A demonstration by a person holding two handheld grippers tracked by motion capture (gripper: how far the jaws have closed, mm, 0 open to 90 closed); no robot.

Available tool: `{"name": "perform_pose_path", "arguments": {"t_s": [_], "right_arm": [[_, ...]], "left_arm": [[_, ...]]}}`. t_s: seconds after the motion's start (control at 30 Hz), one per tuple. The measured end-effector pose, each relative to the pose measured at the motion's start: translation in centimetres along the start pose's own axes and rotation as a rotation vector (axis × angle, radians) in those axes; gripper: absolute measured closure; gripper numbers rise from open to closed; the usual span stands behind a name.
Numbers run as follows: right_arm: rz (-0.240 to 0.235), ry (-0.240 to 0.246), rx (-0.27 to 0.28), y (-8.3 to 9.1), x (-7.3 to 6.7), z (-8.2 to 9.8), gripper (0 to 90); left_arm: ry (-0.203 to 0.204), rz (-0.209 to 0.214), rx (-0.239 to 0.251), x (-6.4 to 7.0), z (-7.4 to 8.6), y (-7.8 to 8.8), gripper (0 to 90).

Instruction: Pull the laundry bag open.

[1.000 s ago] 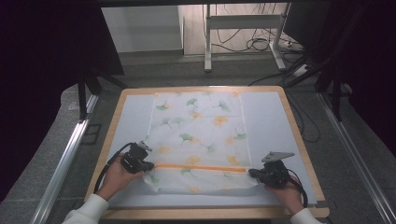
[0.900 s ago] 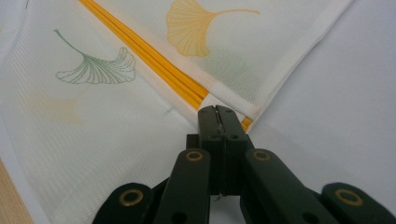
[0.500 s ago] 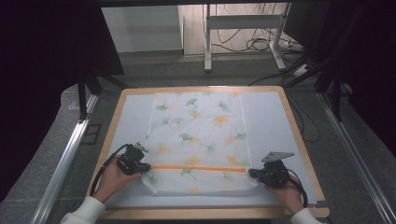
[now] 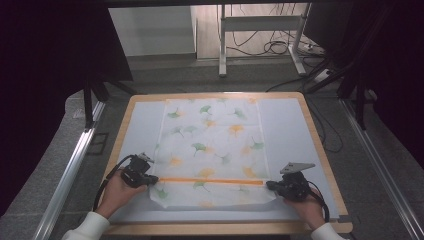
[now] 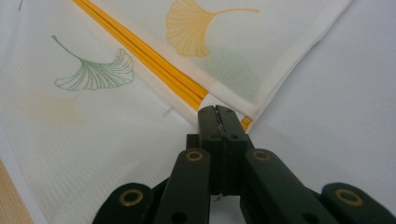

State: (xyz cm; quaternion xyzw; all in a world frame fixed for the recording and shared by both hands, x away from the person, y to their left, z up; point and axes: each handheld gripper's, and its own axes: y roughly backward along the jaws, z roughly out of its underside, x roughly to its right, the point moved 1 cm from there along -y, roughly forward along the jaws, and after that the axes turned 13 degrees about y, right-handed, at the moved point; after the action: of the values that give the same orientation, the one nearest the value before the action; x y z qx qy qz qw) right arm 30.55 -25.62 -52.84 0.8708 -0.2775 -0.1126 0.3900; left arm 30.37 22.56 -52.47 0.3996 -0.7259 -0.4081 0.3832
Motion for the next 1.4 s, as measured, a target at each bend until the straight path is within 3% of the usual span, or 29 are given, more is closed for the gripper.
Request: {"name": "perform_pose_path", "arguments": {"t_s": [0.33,0.57,0.67,0.77,1.1,1.4], "right_arm": [[-0.002,0.005,-0.003,0.0,0.0,0.0,90.0],[0.001,0.008,-0.004,0.0,0.0,0.0,90.0],[0.000,0.008,-0.003,0.0,0.0,0.0,90.0],[-0.001,0.008,-0.003,0.0,0.0,0.0,90.0],[0.000,0.008,-0.001,0.0,0.0,0.0,90.0],[0.006,0.018,0.011,0.1,-0.1,0.0,89.8]], "left_arm": [[0.040,0.013,0.010,-0.7,0.7,0.5,90.0],[0.036,0.000,0.010,-0.9,0.9,0.9,90.0],[0.031,-0.047,0.005,-1.2,1.1,1.1,90.0],[0.064,-0.003,0.009,-1.8,1.5,1.1,90.0],[0.041,-0.008,0.019,-1.7,1.5,1.1,90.0],[0.026,-0.011,0.072,-1.4,1.6,1.1,90.0]]}}
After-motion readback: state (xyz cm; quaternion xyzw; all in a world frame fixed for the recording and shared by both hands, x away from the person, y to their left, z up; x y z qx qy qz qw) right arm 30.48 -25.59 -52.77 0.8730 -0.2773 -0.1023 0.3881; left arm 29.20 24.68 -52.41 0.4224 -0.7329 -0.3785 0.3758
